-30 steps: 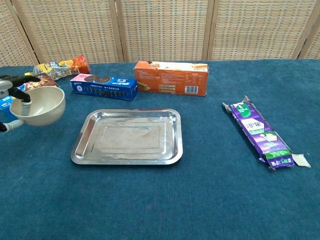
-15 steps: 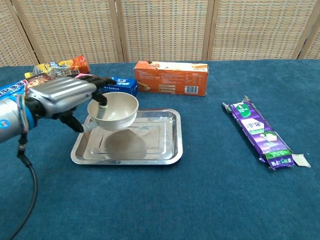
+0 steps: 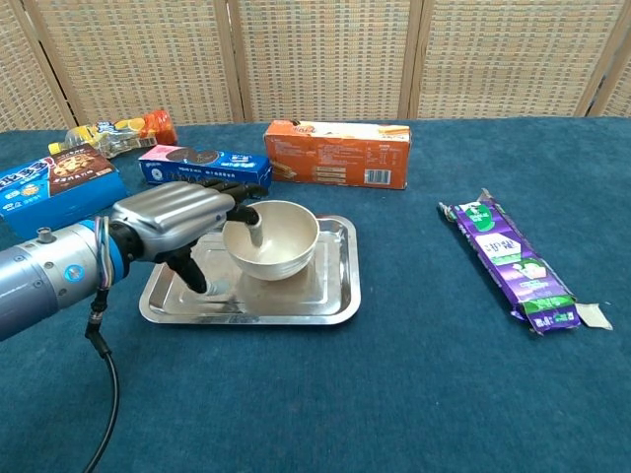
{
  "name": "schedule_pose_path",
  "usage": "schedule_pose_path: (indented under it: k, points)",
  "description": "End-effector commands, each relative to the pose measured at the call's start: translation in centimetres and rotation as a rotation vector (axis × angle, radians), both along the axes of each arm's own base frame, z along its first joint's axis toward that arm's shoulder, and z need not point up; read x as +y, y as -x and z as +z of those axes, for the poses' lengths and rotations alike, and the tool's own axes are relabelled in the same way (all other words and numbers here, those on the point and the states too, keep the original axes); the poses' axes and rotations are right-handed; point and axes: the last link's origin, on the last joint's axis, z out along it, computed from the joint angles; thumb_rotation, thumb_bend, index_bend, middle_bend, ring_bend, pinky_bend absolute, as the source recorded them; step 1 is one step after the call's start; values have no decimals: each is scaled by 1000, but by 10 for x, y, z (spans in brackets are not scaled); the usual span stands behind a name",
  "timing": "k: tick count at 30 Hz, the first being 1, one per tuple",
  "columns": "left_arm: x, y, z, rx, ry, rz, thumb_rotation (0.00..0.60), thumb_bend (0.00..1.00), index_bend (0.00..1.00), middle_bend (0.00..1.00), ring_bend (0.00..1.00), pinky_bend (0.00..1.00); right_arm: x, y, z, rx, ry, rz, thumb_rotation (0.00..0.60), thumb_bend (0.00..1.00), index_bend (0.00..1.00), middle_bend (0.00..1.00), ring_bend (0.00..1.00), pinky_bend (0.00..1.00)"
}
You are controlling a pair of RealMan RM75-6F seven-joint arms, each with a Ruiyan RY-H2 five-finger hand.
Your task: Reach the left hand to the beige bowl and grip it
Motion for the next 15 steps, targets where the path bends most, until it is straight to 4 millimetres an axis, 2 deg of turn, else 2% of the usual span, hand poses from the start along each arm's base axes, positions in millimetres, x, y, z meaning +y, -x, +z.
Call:
schedule_pose_path:
  k: [1, 5, 7, 12, 15]
  points:
    - [-4, 6, 26, -33, -28, 25, 600, 0, 0, 0, 0, 0, 1, -1, 0, -1, -1, 5, 600, 0, 0, 0, 0, 0]
    - [-11, 23, 75, -64, -132, 73, 600, 0, 0, 0, 0, 0, 4, -4, -1, -3, -5, 18, 600, 0, 0, 0, 0, 0]
    - [-19, 39, 104, -56, -204, 106, 600, 0, 0, 0, 0, 0, 5, -5, -1, -2, -4, 26, 600, 0, 0, 0, 0, 0]
    - [-49, 88, 168, -33, -397, 237, 600, 0, 0, 0, 0, 0, 8, -7, -1, 11, 0, 40, 600, 0, 0, 0, 0, 0]
    - [-71, 115, 193, -43, -463, 312, 600, 0, 0, 0, 0, 0, 8, -8, -1, 23, 13, 49, 600, 0, 0, 0, 0, 0]
